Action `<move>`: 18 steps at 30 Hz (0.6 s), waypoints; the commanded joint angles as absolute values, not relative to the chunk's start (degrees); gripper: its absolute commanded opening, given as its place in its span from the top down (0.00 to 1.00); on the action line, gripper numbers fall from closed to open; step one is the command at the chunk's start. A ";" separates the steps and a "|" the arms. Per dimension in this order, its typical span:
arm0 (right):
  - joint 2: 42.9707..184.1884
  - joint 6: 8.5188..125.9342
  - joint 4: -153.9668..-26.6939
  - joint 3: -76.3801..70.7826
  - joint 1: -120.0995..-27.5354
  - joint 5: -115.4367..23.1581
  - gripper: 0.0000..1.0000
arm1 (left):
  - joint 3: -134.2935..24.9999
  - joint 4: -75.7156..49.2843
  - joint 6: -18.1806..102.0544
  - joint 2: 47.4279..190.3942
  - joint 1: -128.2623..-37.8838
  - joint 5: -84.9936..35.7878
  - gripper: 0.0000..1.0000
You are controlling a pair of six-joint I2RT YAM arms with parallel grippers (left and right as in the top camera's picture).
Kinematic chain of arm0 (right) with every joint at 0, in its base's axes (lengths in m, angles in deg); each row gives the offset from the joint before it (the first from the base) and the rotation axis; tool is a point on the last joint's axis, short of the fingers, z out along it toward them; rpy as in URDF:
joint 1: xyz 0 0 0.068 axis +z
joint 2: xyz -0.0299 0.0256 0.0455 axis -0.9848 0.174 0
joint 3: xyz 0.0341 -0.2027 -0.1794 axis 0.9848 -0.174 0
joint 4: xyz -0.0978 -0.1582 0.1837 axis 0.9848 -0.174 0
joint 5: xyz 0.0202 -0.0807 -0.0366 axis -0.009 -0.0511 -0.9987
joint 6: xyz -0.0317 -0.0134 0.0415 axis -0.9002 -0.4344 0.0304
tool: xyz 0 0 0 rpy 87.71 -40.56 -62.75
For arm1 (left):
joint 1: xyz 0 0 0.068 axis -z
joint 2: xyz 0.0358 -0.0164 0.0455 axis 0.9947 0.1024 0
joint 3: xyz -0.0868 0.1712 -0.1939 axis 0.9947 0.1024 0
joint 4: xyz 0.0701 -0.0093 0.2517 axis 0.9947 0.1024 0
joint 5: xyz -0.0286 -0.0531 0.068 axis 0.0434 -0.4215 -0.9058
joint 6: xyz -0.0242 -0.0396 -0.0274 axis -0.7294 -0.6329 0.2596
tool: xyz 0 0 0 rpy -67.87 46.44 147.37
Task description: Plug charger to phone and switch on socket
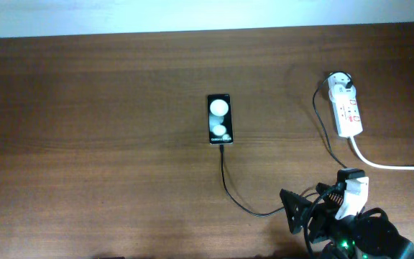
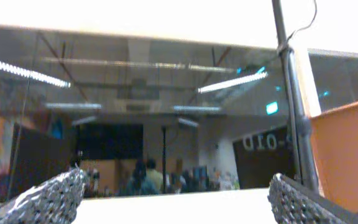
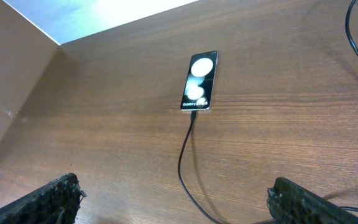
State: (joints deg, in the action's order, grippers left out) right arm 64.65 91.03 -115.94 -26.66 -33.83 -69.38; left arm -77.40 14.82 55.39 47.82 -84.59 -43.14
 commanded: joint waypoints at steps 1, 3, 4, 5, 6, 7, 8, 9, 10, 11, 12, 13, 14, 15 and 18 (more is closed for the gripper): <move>64.28 91.09 -115.87 -26.52 -33.87 -70.04 0.01 | -76.48 18.05 56.18 47.71 -84.85 -54.44 0.01; 64.28 91.09 -116.66 -26.52 -33.87 -70.06 0.01 | -72.26 10.47 56.20 47.71 -85.03 -61.39 0.01; 64.28 91.09 -116.94 -26.52 -33.87 -70.08 0.01 | -67.96 1.51 56.18 47.71 -85.03 -66.76 0.01; 64.28 91.09 -116.94 -26.52 -33.87 -70.08 0.01 | -64.99 -2.95 56.11 47.71 -85.03 -66.61 0.01; 64.28 91.07 -116.94 -26.52 -33.87 -70.15 0.01 | -59.98 -8.96 54.52 47.71 -85.03 -66.39 0.01; 64.28 91.07 -116.92 -26.52 -33.87 -70.26 0.01 | -56.00 -12.40 54.19 47.71 -85.03 -66.42 0.01; 64.28 91.07 -116.92 -26.52 -33.87 -71.74 0.01 | -48.68 -18.19 54.23 47.71 -85.03 -66.44 0.01; 64.28 91.07 -116.92 -26.52 -33.87 -72.95 0.01 | -44.35 -20.90 54.23 47.71 -85.03 -66.61 0.01; 64.28 91.07 -116.94 -26.52 -33.87 -73.95 0.01 | -37.99 -24.09 54.21 47.71 -85.03 -66.59 0.01; 64.28 91.07 -116.92 -26.52 -33.87 -74.63 0.01 | -31.83 -27.17 54.21 47.73 -85.03 -66.48 0.01; 64.28 91.07 -116.92 -26.52 -33.87 -74.63 0.01 | -23.17 -31.65 54.23 47.73 -85.03 -66.63 0.01; 64.28 91.07 -116.92 -26.52 -33.87 -74.63 0.01 | -15.81 -34.93 54.21 47.84 -85.03 -66.57 0.01; 64.28 91.07 -116.94 -26.52 -33.87 -74.61 0.01 | -12.24 -35.85 54.19 47.93 -85.03 -66.35 0.01; 64.28 91.07 -117.05 -26.52 -33.87 -74.61 0.01 | -5.25 -36.02 54.23 47.95 -85.03 -65.08 0.01; 64.28 91.07 -117.38 -26.52 -33.87 -74.61 0.01 | 6.49 -37.90 54.23 47.95 -85.03 -65.10 0.01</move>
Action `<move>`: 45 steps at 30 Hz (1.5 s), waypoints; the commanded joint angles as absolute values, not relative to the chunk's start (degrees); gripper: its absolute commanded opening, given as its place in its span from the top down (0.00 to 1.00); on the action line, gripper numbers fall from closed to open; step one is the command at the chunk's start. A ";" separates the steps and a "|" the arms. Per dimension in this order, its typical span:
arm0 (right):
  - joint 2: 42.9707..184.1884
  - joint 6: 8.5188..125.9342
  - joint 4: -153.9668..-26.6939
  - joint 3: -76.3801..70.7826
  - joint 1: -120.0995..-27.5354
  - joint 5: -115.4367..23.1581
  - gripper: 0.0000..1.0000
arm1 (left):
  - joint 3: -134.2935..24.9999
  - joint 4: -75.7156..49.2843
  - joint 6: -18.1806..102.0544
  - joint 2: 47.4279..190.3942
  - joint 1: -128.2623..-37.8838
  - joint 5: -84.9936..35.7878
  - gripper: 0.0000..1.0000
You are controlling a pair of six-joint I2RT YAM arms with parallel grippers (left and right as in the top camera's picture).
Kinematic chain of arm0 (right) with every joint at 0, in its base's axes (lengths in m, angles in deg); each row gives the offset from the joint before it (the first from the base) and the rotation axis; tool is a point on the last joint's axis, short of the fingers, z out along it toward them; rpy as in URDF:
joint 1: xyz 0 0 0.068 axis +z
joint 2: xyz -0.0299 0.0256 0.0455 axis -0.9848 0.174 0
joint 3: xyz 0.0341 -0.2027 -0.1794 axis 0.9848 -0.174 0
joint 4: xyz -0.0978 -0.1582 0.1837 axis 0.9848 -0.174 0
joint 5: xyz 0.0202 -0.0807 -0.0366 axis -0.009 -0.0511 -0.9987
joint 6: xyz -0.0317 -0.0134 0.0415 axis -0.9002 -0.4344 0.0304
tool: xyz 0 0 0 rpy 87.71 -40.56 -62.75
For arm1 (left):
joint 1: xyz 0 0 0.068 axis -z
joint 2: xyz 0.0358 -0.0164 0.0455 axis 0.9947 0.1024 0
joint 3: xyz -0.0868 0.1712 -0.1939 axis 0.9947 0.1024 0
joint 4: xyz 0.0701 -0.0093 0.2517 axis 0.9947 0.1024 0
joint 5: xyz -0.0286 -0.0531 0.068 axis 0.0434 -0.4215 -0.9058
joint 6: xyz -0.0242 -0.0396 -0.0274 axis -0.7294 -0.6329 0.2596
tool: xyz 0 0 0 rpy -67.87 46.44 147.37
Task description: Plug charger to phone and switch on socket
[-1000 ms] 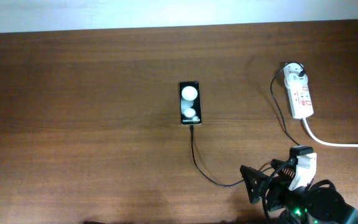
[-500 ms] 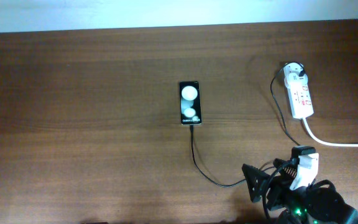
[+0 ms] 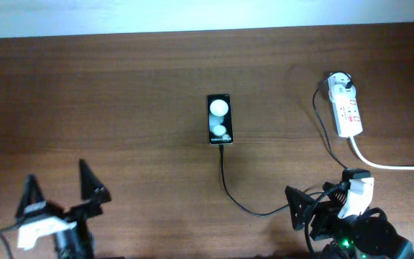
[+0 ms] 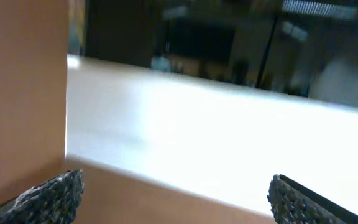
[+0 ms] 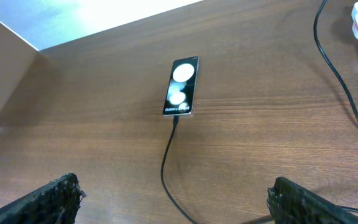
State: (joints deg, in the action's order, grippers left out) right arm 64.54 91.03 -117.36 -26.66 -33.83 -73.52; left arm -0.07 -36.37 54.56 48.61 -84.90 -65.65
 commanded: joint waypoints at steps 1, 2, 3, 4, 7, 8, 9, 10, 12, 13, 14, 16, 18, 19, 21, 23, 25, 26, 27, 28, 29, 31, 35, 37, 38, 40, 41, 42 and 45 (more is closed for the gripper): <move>64.28 91.07 -117.36 -26.52 -33.87 -74.61 0.01 | 8.30 -39.02 54.23 47.95 -85.03 -65.10 0.01; 64.28 91.09 -117.38 -26.52 -33.87 -74.61 0.01 | 13.96 -44.29 54.21 47.95 -85.03 -65.06 0.01; 64.28 91.07 -117.44 -26.52 -33.87 -74.61 0.01 | 16.39 -46.73 54.23 47.95 -85.03 -65.08 0.01; 64.28 91.09 -118.71 -26.52 -33.87 -74.61 0.01 | 20.89 -51.37 54.23 47.95 -85.03 -63.33 0.01; 64.28 91.09 -120.61 -26.52 -33.87 -74.37 0.01 | 24.76 -51.52 54.28 47.95 -85.03 -60.08 0.01; 64.28 91.09 -120.61 -26.52 -33.87 -74.37 0.01 | 24.76 -50.23 54.28 47.95 -85.03 -60.45 0.01; 64.28 91.12 -120.61 -26.52 -33.87 -74.35 0.01 | 24.76 -48.29 54.25 47.95 -85.05 -60.60 0.01; 64.28 91.12 -120.61 -26.52 -33.87 -74.35 0.01 | 24.76 -44.50 54.25 47.95 -85.03 -60.58 0.01; 64.28 91.12 -120.61 -26.52 -33.87 -74.37 0.01 | 24.72 -43.43 54.25 48.04 -85.03 -60.56 0.01; 64.28 91.12 -120.59 -26.52 -33.87 -74.37 0.01 | 24.72 -43.45 54.25 48.04 -85.03 -60.58 0.01; 64.28 91.12 -120.59 -26.52 -33.87 -74.37 0.00 | 24.72 -43.43 54.25 48.04 -85.05 -60.58 0.01; 64.28 91.29 -120.74 -26.52 -33.87 -74.37 0.22 | 24.72 -43.45 54.25 48.04 -85.05 -60.58 0.01; 64.28 91.79 -121.51 -26.55 -33.87 -73.93 0.49 | 24.72 -43.45 54.25 48.04 -85.05 -60.58 0.01; 64.28 92.80 -121.66 -26.55 -33.87 -74.02 0.57 | 24.72 -43.43 54.28 48.04 -85.05 -60.58 0.01; 64.78 92.84 -121.42 -27.70 -33.90 -76.49 0.77 | 24.72 -43.43 54.25 48.04 -85.05 -60.58 0.01; 65.92 97.17 -118.19 -31.81 -33.90 -79.96 0.83 | 24.72 -43.43 54.25 48.04 -85.05 -60.58 0.01; 70.25 99.53 -112.90 -34.39 -33.90 -83.42 0.94 | 24.72 -43.45 54.25 48.04 -85.03 -60.58 0.01; 73.07 99.53 -110.34 -34.35 -33.98 -84.44 0.94 | 24.72 -43.43 54.25 48.04 -85.05 -60.58 0.01; 76.08 99.53 -107.94 -34.28 -34.22 -84.86 0.96 | 24.72 -43.43 54.25 48.04 -85.03 -60.58 0.01; 80.19 99.53 -106.12 -33.67 -35.60 -84.42 0.96 | 24.72 -43.45 54.25 48.04 -85.05 -60.58 0.01; 87.30 100.41 -106.10 -31.03 -38.94 -83.88 0.96 | 24.72 -43.45 54.25 48.04 -85.03 -60.58 0.01; 95.58 100.34 -106.21 -25.83 -44.50 -79.81 0.96 | 24.72 -43.45 54.25 48.04 -85.05 -60.58 0.01; 112.34 100.10 -116.24 -7.55 -65.59 -64.20 0.96 | 24.72 -43.45 54.25 48.04 -85.03 -60.58 0.01; 117.74 97.72 -120.04 -0.19 -74.20 -63.15 0.96 | 24.72 -43.45 54.25 48.04 -85.05 -60.58 0.01; 120.52 97.67 -121.77 2.83 -78.27 -62.87 0.96 | 24.72 -43.45 54.25 48.04 -85.03 -60.58 0.01; 128.54 93.54 -122.89 9.39 -88.17 -60.38 0.96 | 24.72 -43.43 54.25 48.04 -85.03 -60.58 0.01; 131.36 93.56 -123.15 11.35 -91.01 -60.36 0.96 | 24.72 -43.43 54.25 48.04 -85.03 -60.58 0.01; 136.93 93.54 -123.06 14.22 -95.64 -60.34 0.96 | 24.72 -43.43 54.25 48.04 -85.03 -60.58 0.01; 146.79 89.11 -115.87 15.59 -99.66 -54.54 0.96 | 24.72 -43.43 54.25 48.04 -85.05 -60.58 0.01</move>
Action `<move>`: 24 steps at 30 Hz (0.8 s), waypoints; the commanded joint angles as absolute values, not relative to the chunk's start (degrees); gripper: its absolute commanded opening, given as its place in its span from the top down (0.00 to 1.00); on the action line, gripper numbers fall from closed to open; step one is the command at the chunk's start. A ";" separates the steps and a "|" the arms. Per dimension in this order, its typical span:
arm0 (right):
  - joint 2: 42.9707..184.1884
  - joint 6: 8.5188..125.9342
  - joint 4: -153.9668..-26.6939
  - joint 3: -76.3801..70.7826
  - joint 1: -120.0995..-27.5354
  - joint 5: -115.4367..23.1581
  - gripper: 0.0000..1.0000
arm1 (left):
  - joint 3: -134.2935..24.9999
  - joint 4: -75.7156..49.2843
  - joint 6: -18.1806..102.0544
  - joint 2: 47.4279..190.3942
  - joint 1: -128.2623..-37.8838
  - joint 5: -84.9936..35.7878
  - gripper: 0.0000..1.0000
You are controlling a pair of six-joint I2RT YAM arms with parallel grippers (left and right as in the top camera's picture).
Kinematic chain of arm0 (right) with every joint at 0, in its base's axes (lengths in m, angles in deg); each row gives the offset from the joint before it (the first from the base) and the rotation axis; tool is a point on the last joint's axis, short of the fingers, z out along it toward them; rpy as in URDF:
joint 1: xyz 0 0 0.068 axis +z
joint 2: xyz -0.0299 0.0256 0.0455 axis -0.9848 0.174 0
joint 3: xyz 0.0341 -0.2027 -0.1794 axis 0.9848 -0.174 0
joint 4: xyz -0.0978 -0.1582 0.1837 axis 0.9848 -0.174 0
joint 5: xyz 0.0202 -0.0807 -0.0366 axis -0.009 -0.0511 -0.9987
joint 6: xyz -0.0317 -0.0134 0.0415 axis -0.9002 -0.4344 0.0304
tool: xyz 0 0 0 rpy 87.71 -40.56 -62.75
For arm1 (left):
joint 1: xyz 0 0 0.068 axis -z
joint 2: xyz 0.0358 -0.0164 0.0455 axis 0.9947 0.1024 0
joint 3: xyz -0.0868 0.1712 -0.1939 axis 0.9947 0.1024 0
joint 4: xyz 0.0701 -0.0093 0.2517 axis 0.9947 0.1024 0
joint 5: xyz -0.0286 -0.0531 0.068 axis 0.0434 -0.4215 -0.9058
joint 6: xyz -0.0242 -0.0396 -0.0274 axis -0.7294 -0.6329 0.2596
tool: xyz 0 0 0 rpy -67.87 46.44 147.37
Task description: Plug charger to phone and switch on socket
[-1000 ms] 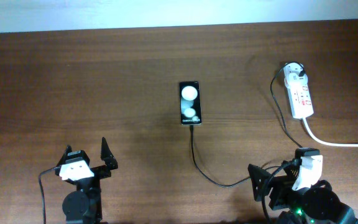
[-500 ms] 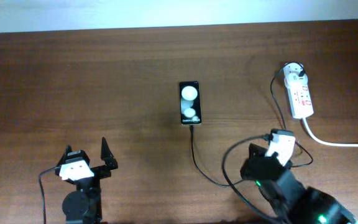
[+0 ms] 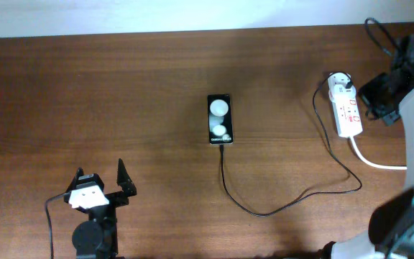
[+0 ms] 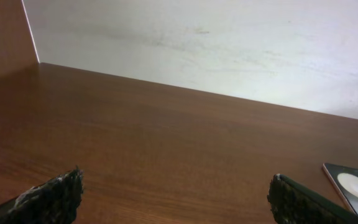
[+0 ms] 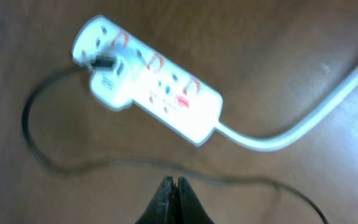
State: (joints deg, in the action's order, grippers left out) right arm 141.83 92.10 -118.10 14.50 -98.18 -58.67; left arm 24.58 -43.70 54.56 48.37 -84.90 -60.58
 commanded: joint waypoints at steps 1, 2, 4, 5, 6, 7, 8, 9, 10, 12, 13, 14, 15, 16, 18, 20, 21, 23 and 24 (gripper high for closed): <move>150.14 89.11 -113.44 15.59 -99.99 -54.57 0.96 | 24.72 -43.43 54.25 48.04 -85.03 -60.58 0.01; 152.98 89.11 -110.95 15.59 -99.99 -54.15 0.96 | 24.72 -43.45 54.25 48.04 -85.05 -60.58 0.01; 156.69 89.13 -106.10 15.59 -99.99 -51.68 0.96 | 24.72 -43.43 54.25 48.04 -85.03 -60.58 0.01; 157.68 89.35 -104.96 15.59 -99.99 -51.33 0.96 | 24.72 -43.45 54.25 48.04 -85.05 -60.58 0.01; 158.97 89.32 -103.17 15.59 -99.99 -51.20 0.96 | 24.72 -43.45 54.25 48.04 -85.03 -60.58 0.01; 159.82 89.30 -101.53 15.59 -99.99 -51.18 0.96 | 24.72 -43.43 54.25 48.04 -85.05 -60.58 0.01; 160.41 89.32 -100.33 15.59 -99.99 -51.18 0.96 | 24.72 -43.43 54.25 48.04 -85.05 -60.58 0.01; 161.24 89.32 -98.67 15.59 -99.99 -51.35 0.96 | 24.72 -43.45 54.25 48.04 -85.05 -60.58 0.01; 162.07 89.32 -97.53 15.59 -99.99 -51.35 0.96 | 24.72 -43.45 54.25 48.04 -85.05 -60.58 0.01; 163.29 89.28 -96.42 15.59 -99.99 -51.46 0.96 | 24.72 -43.45 54.25 48.04 -85.03 -60.58 0.01; 164.32 89.30 -95.50 15.59 -99.99 -51.81 0.96 | 24.72 -43.43 54.25 48.04 -85.03 -60.58 0.01; 165.15 89.32 -94.73 15.59 -99.99 -51.79 0.96 | 24.72 -43.43 54.25 48.04 -85.03 -60.58 0.01; 165.83 89.32 -93.93 15.59 -99.99 -51.79 0.96 | 24.72 -43.43 54.25 48.04 -85.03 -60.58 0.01; 166.11 89.32 -93.18 15.59 -99.99 -51.81 0.96 | 24.72 -43.43 54.25 48.04 -85.03 -60.58 0.01; 166.11 89.35 -92.44 15.59 -99.97 -51.55 0.96 | 24.72 -43.43 54.25 48.04 -85.03 -60.58 0.01; 166.20 89.32 -92.61 15.48 -99.97 -51.57 0.96 | 24.72 -43.43 54.25 48.04 -85.05 -60.58 0.01; 166.20 89.32 -92.61 15.48 -99.86 -51.33 0.96 | 24.72 -43.43 54.25 48.04 -85.03 -60.58 0.01; 166.27 89.32 -92.68 15.48 -99.84 -49.69 0.96 | 24.72 -43.43 54.25 48.04 -85.05 -60.58 0.01; 166.51 89.35 -93.36 15.48 -99.82 -48.40 0.96 | 24.72 -43.43 54.25 48.04 -85.05 -60.58 0.01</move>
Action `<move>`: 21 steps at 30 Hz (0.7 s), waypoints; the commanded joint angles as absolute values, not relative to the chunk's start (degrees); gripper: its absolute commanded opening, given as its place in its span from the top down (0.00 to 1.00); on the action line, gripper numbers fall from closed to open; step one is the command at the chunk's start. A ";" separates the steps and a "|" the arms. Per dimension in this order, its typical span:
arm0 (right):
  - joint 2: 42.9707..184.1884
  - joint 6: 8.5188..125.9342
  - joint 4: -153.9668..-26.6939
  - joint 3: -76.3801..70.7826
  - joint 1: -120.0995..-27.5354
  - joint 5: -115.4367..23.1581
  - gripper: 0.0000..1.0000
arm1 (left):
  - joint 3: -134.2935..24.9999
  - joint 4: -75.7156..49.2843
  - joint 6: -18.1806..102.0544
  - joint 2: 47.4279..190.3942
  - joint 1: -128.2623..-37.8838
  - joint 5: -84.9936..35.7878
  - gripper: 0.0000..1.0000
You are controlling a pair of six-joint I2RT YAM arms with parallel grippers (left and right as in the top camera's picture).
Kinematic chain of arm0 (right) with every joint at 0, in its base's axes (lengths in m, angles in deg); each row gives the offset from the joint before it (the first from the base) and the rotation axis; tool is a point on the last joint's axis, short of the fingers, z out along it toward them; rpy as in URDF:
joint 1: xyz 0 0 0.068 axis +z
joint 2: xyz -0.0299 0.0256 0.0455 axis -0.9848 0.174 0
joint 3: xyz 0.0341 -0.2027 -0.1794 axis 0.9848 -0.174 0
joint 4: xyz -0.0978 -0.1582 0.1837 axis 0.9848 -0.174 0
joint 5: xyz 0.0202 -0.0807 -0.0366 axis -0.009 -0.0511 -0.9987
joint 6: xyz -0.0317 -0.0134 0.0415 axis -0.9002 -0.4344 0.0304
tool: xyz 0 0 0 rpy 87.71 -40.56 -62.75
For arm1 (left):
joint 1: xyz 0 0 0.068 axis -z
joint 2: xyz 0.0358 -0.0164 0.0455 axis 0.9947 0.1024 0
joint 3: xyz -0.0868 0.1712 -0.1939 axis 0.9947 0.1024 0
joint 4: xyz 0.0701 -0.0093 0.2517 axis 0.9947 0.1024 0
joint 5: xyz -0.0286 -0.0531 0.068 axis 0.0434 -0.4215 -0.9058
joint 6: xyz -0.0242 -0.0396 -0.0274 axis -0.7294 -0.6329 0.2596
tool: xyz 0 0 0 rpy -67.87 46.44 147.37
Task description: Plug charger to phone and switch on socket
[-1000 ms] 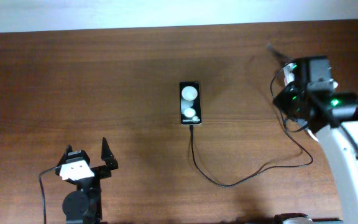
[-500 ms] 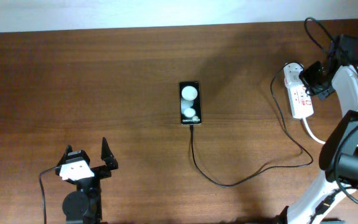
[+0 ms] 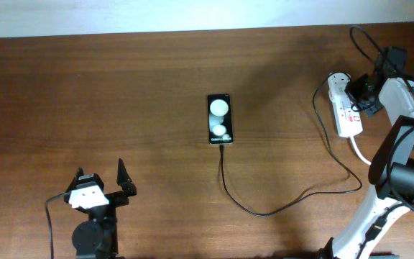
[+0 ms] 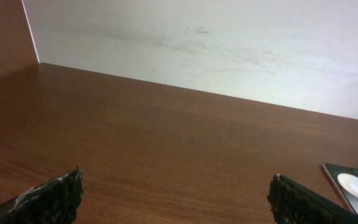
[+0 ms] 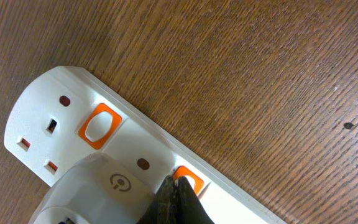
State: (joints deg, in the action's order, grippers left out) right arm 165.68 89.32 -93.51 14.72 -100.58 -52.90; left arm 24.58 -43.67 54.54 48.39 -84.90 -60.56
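Note:
The phone [image 3: 220, 119] lies screen-up at the table's middle, also at the right edge of the left wrist view [image 4: 356, 188]. A black cable [image 3: 264, 213] runs from its near end round to the charger plug [image 3: 338, 83] in the white power strip [image 3: 346, 114]. My right gripper [image 3: 359, 96] is shut. In the right wrist view its tips [image 5: 178, 186] press on an orange switch [image 5: 191, 178] of the strip [image 5: 55, 118], next to the charger plug [image 5: 98, 196]. My left gripper [image 3: 100, 188] is open over bare wood [image 4: 176, 208], far from the phone.
The strip's thick white lead [image 3: 387, 166] runs off the right edge. A second orange switch [image 5: 98, 126] sits further along the strip. A pale wall [image 4: 216, 43] borders the table's far edge.
My right gripper, shut above the power strip before, has come down and left. Its tips now touch the orange switch beside the charger plug. The left arm has not moved.
At first my right gripper stood open at the front right, with the cable at the phone's near end and the left arm out of the overhead view. The left arm then appeared at the front left. Later the right gripper was shut above the strip, now on its switch.

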 commanded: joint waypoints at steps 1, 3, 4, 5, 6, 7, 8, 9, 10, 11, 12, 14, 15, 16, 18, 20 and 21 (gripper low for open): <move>167.03 89.35 -93.99 15.48 -99.55 -47.68 0.96 | 24.72 -43.45 54.25 48.04 -85.05 -60.58 0.01; 168.98 89.35 -94.84 15.48 -98.29 -46.63 0.96 | 24.72 -43.45 54.25 48.04 -85.03 -60.58 0.01; 170.05 89.35 -94.87 15.48 -97.48 -45.47 0.96 | 24.72 -43.43 54.25 48.04 -85.05 -60.58 0.01; 170.66 89.83 -94.78 15.48 -96.47 -45.56 0.96 | 24.72 -43.43 54.25 48.04 -85.05 -60.58 0.01; 170.70 89.80 -94.89 15.48 -95.73 -45.71 0.96 | 24.72 -43.43 54.25 48.04 -85.03 -60.58 0.01; 170.70 90.00 -95.30 15.48 -95.73 -45.49 0.96 | 24.72 -43.43 54.25 48.04 -85.03 -60.58 0.01; 170.70 90.18 -95.65 15.48 -95.73 -44.53 0.96 | 24.72 -43.43 54.25 48.04 -85.03 -60.58 0.01; 170.70 90.18 -95.65 15.48 -95.73 -42.65 0.96 | 24.72 -43.43 54.25 48.04 -85.03 -60.58 0.01; 170.70 90.20 -95.67 15.48 -95.73 -40.51 0.96 | 24.72 -43.43 54.25 48.04 -85.05 -60.58 0.01; 170.70 90.18 -95.78 15.48 -95.73 -39.75 0.96 | 24.72 -43.43 54.25 48.04 -85.05 -60.58 0.01; 170.70 90.22 -96.31 15.48 -95.73 -39.35 0.96 | 24.72 -43.43 54.25 48.04 -85.05 -60.58 0.01; 170.70 90.22 -97.86 15.48 -95.69 -39.35 0.96 | 24.72 -43.45 54.25 48.04 -85.05 -60.58 0.01; 170.70 90.81 -98.76 15.48 -95.69 -39.35 0.96 | 24.72 -43.45 54.28 48.04 -85.03 -60.58 0.01; 170.70 91.73 -99.56 15.48 -95.69 -39.35 0.96 | 24.72 -43.43 54.25 48.04 -85.03 -60.58 0.01; 170.70 91.64 -99.61 15.48 -95.71 -40.95 0.96 | 24.72 -43.43 54.25 48.04 -85.03 -60.58 0.01; 169.09 91.88 -103.74 15.55 -97.17 -46.59 0.96 | 24.72 -43.43 54.28 48.04 -85.05 -60.58 0.01; 167.49 93.08 -106.60 15.55 -98.35 -49.30 0.96 | 24.72 -43.43 54.25 48.04 -85.05 -60.58 0.01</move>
